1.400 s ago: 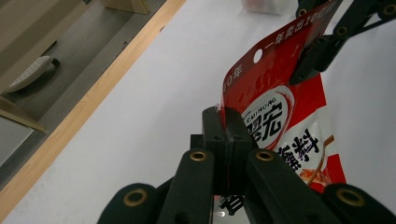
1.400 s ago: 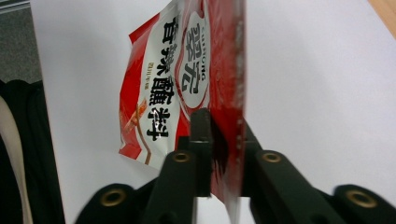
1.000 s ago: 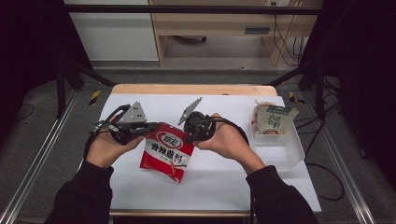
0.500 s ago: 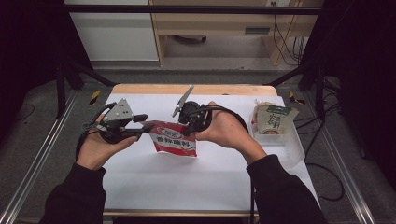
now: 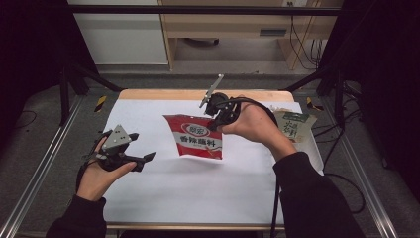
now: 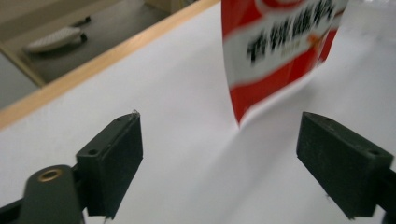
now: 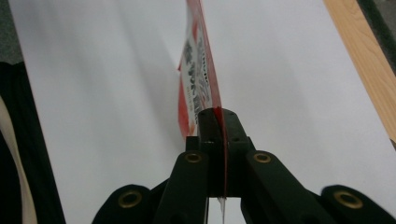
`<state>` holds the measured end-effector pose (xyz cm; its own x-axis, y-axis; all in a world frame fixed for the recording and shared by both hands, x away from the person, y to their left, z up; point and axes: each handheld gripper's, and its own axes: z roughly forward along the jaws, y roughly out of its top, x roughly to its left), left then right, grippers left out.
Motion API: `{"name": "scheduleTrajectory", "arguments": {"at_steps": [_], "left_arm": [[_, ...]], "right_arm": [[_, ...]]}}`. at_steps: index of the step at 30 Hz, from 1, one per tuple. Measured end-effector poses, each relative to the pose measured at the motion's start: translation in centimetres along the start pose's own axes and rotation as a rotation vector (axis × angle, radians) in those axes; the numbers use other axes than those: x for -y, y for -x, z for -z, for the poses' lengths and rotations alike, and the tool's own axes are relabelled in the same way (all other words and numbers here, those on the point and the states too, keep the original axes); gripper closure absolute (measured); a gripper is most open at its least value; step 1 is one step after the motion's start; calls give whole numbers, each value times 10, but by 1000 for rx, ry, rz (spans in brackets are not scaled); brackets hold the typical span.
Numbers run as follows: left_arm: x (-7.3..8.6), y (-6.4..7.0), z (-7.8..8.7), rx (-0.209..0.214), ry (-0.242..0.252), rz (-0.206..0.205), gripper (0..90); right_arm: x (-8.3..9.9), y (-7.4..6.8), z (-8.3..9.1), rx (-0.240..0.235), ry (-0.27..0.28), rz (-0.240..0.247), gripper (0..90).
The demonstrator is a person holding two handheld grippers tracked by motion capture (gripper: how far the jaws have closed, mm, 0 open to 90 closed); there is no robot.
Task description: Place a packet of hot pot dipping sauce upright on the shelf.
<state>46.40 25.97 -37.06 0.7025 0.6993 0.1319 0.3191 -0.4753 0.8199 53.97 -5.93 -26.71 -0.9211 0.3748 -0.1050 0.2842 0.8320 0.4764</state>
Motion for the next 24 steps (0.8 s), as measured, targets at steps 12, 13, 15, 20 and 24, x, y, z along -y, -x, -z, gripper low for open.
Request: {"name": "scheduleTrajectory", "arguments": {"at_steps": [12, 13, 15, 20, 24], "left_arm": [[63, -17, -12, -68, -55, 111, 81], [65, -18, -12, -75, -56, 118, 80], [71, -21, -11, -87, -57, 135, 77], [83, -26, -12, -92, -66, 169, 75], [87, -26, -13, -104, -76, 179, 75]], "right_arm": [[20, 27, 10, 24, 15, -82, 900], [22, 28, 11, 23, 18, -88, 900], [25, 30, 14, 25, 24, -91, 900], [31, 32, 22, 33, 31, -103, 900], [36, 34, 31, 39, 35, -110, 900]]}}
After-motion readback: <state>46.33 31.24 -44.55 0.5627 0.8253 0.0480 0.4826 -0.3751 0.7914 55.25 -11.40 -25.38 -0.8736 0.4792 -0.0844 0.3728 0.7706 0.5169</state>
